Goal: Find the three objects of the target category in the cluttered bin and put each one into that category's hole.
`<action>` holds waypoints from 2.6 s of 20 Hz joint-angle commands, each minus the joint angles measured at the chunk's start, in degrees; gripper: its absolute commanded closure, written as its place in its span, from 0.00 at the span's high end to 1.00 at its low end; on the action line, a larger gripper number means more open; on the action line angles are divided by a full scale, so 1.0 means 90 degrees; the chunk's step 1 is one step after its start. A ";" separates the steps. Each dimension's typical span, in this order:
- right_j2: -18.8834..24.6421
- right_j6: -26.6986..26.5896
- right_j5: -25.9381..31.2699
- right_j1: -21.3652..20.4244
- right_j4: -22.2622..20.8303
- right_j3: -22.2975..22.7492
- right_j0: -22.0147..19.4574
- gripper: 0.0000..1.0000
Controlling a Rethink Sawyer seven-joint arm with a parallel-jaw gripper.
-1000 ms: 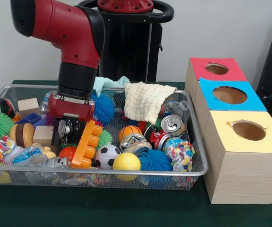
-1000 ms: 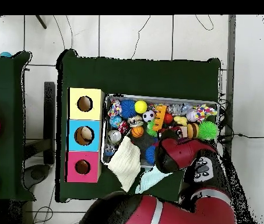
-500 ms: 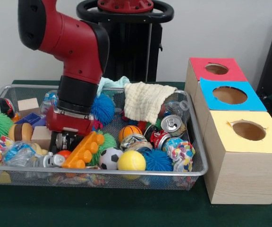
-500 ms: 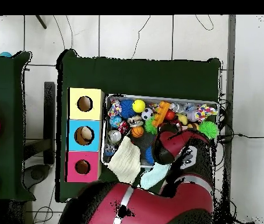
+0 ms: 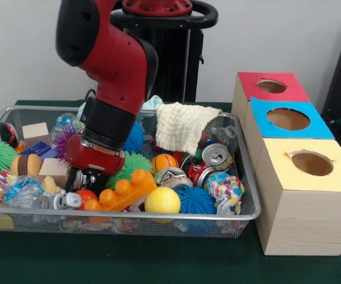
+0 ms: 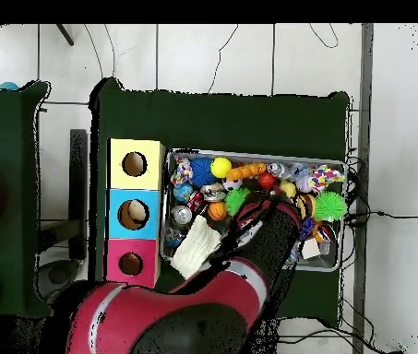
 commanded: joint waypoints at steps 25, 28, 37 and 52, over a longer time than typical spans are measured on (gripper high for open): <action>-0.2313 0.0826 -0.0219 0.2787 0.3416 -0.0179 0.1097 1.00; -0.2141 0.0708 0.0135 0.2716 0.3276 -0.0265 0.0980 1.00; -0.2356 0.0733 0.1101 0.2841 0.3523 -0.0437 0.0931 1.00; -0.3219 0.0759 0.0627 0.3573 0.4375 -0.0531 0.0796 1.00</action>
